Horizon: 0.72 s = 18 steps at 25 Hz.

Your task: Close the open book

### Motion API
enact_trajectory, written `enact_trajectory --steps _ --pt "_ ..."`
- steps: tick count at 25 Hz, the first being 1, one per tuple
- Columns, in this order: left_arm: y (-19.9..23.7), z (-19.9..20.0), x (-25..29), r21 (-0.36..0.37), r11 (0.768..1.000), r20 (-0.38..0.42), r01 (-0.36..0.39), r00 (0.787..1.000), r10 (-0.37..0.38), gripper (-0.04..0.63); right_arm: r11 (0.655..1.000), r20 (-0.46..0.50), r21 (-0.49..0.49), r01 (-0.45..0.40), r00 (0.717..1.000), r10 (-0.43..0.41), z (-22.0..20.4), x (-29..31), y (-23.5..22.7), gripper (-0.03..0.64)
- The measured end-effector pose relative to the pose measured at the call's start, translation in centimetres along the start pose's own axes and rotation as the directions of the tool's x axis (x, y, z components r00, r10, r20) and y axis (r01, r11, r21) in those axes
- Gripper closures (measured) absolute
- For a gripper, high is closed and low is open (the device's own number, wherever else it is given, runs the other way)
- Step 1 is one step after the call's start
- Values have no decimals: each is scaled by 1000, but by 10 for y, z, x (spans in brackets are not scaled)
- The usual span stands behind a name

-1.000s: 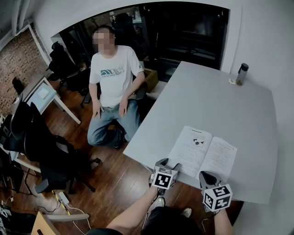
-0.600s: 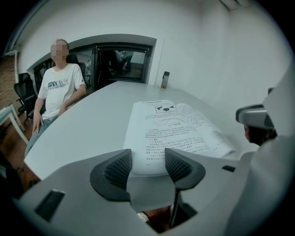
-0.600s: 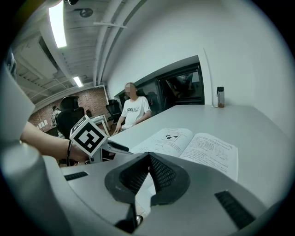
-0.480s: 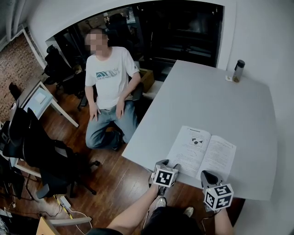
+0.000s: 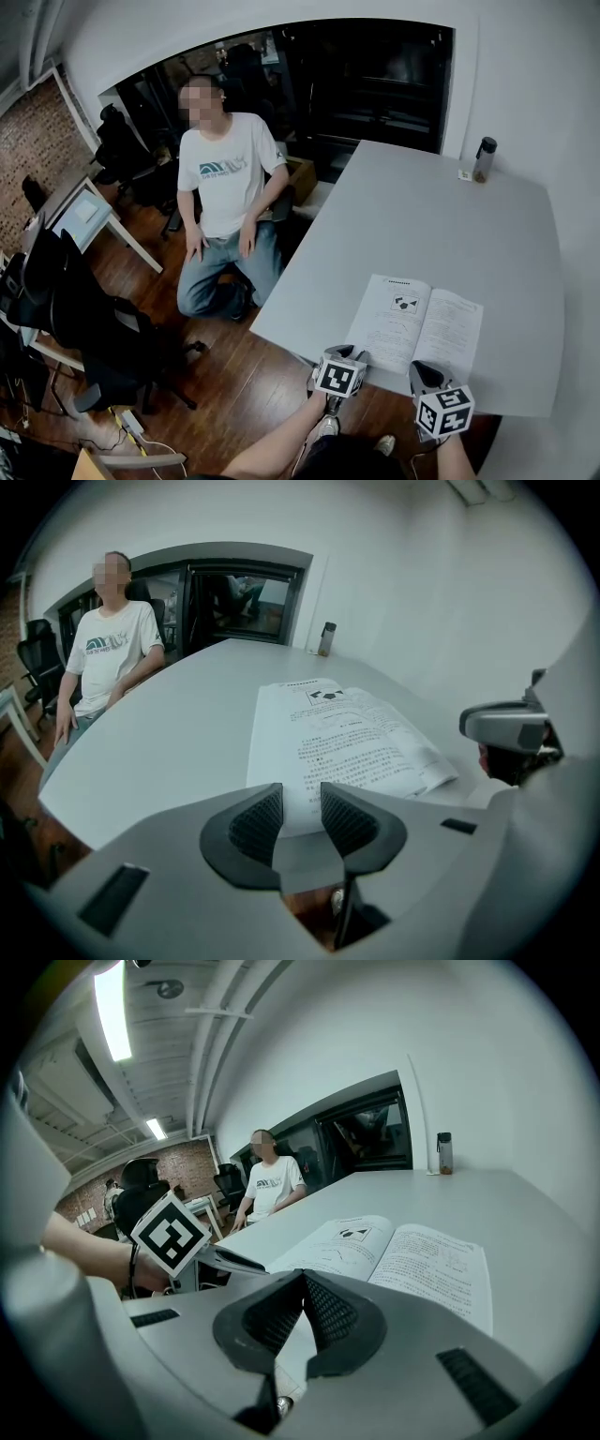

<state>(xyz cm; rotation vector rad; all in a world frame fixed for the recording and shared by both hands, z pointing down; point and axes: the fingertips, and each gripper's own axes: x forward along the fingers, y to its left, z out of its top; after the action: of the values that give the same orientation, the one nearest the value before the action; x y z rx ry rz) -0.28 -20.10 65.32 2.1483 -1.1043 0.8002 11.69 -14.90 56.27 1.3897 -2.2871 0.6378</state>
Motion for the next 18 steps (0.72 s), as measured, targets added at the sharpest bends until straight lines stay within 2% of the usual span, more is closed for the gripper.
enact_trajectory --steps 5,6,7,13,18 --pt "-2 9 -5 1 1000 24 9 1000 -9 462 995 -47 -104 -2 999 -2 -2 8 3 612" --pt "-4 11 -5 -2 1000 31 16 999 -16 463 993 -55 -117 -13 998 7 -3 10 5 585" --pt "-6 12 -6 -4 1000 37 23 999 -23 462 992 -62 -125 -22 998 14 -3 11 7 566" --pt "-14 18 -12 -18 999 66 51 997 -50 462 981 -88 -189 -41 996 25 -3 18 16 565" --pt "-20 27 -14 5 996 98 88 991 -88 463 978 -82 -200 -55 996 39 1 23 25 565"
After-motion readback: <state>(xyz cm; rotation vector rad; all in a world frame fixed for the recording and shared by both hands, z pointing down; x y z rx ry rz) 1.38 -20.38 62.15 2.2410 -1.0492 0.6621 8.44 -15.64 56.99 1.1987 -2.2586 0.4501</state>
